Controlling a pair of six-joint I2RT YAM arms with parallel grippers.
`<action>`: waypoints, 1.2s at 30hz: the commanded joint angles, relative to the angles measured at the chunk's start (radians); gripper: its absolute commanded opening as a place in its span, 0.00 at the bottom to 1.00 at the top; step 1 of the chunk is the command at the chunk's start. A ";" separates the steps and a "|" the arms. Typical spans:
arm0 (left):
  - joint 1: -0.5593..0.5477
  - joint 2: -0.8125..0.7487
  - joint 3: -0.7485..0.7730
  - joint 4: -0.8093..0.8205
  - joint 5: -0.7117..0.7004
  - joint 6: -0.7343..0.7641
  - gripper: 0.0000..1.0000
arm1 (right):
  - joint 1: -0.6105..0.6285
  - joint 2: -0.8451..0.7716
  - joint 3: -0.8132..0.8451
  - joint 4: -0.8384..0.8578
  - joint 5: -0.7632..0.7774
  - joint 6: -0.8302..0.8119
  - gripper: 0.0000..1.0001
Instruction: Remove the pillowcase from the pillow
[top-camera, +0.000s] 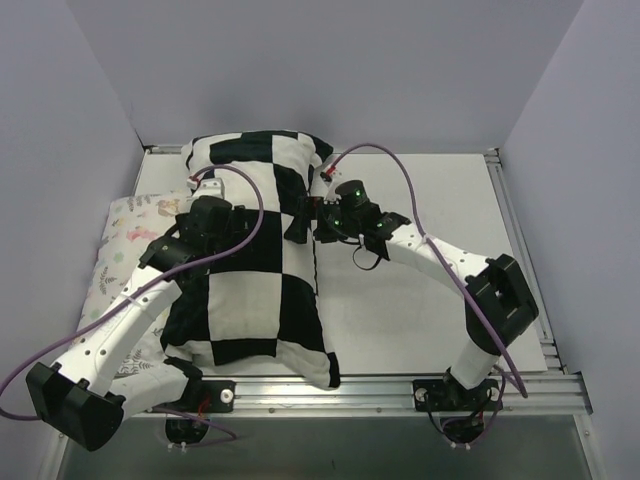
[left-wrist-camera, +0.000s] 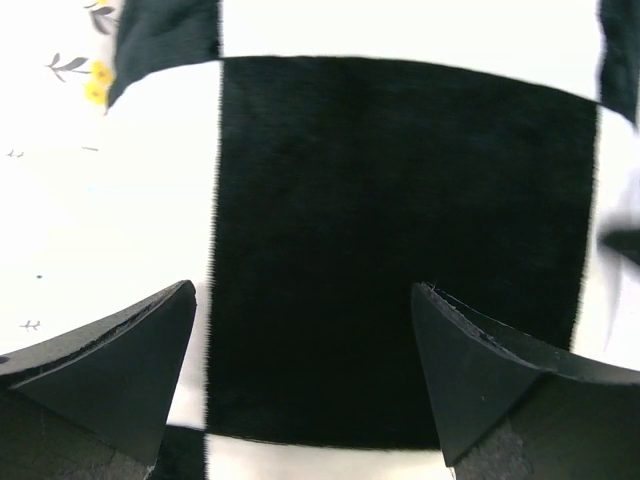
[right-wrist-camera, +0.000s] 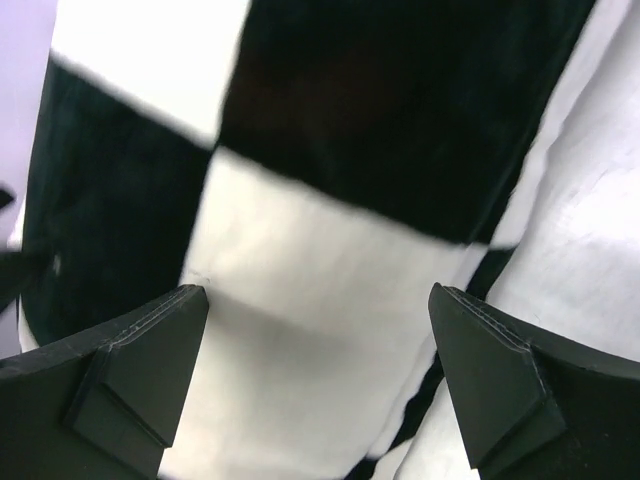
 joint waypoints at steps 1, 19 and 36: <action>0.025 -0.024 0.001 -0.005 -0.023 -0.019 0.98 | 0.033 -0.070 -0.049 0.053 0.081 -0.010 1.00; 0.026 0.051 -0.083 0.023 0.073 -0.100 0.77 | -0.031 0.257 0.224 0.078 -0.136 0.042 0.43; -0.033 0.422 0.254 0.129 0.199 -0.130 0.00 | -0.015 -0.539 -0.443 0.078 0.199 0.099 0.00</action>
